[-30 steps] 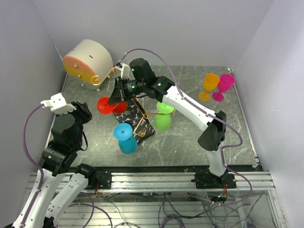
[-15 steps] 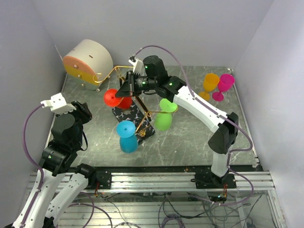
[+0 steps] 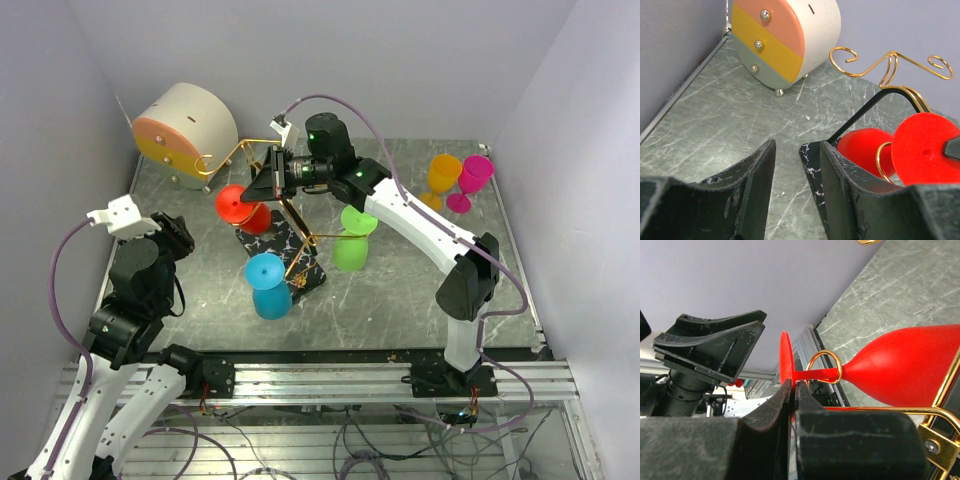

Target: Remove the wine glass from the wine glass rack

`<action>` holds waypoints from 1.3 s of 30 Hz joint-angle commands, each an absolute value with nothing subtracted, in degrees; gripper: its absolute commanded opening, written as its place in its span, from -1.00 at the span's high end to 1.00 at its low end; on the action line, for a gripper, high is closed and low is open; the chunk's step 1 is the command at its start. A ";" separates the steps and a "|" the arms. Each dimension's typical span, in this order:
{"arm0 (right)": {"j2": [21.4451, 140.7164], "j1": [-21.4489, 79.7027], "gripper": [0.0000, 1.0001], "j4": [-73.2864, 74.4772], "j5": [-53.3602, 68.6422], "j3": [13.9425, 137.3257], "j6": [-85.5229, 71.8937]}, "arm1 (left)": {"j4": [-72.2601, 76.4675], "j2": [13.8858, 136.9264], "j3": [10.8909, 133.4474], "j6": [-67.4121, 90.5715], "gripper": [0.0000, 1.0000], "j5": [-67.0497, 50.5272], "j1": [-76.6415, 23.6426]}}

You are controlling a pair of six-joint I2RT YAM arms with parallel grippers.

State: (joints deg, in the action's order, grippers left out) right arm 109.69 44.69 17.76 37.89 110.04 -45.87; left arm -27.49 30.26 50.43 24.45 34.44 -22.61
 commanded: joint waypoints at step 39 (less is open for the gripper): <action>110.41 47.81 1.00 15.62 43.89 109.02 -44.96 | -27.16 31.27 50.42 24.78 -0.03 35.07 -22.48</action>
State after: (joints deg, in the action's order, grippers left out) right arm 112.12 47.35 15.29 42.30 110.04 -45.87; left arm -27.51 30.89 50.43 24.45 34.44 -22.59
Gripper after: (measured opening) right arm 0.013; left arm 0.515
